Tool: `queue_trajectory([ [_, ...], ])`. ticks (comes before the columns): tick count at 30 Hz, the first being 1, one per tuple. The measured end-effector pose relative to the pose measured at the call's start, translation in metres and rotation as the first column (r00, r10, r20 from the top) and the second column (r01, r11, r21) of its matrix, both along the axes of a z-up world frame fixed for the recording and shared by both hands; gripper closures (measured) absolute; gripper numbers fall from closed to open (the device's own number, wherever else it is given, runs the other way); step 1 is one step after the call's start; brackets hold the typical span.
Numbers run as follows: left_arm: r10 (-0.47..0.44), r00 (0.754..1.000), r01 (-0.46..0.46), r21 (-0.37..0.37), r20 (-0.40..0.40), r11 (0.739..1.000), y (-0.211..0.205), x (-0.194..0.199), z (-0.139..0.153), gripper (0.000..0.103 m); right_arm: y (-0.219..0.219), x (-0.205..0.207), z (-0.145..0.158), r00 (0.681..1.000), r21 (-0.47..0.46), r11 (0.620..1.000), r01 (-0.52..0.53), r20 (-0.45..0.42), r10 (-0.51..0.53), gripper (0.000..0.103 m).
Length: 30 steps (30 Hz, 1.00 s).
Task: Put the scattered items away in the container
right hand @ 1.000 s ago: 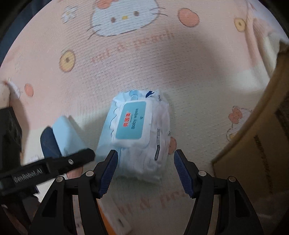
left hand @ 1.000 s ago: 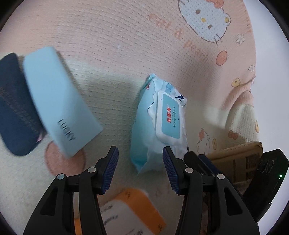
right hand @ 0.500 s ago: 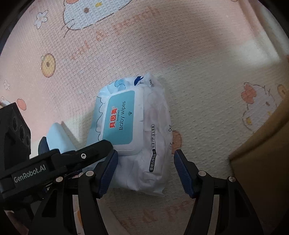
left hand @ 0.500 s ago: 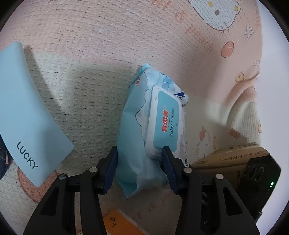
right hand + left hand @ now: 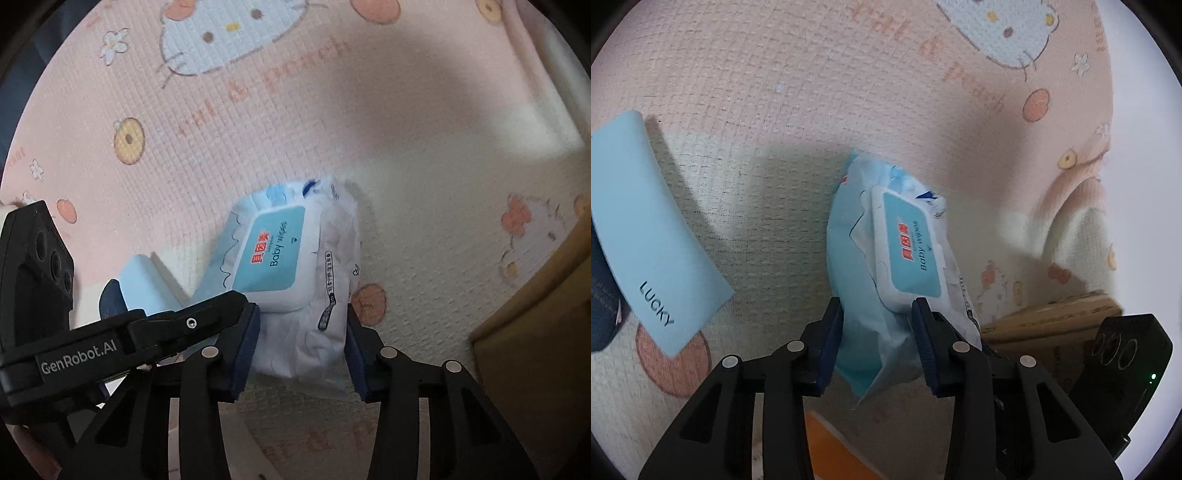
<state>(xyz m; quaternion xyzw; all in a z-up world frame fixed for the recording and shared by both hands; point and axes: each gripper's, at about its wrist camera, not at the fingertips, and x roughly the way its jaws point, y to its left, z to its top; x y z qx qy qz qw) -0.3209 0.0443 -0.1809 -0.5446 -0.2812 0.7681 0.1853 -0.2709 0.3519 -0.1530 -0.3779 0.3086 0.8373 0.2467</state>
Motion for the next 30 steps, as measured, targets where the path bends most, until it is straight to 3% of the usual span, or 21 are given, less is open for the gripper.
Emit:
queue_trajectory([
  [9,-0.001,1.000,0.001,0.025,-0.011,1.000,-0.015,0.026,0.025,0.062,-0.026,0.015,0.032,0.999,-0.006,1.000,-0.024,0.032,0.024,0.066],
  [23,0.003,0.998,-0.001,0.019,-0.070,1.000,-0.042,0.118,0.065,0.062,-0.104,0.045,0.063,0.996,0.051,0.996,-0.079,0.050,0.077,0.068],
  [30,0.003,0.999,-0.003,0.011,-0.040,1.000,-0.061,0.154,0.054,0.064,-0.143,0.056,0.052,0.984,0.073,0.983,-0.166,0.072,0.161,0.069],
])
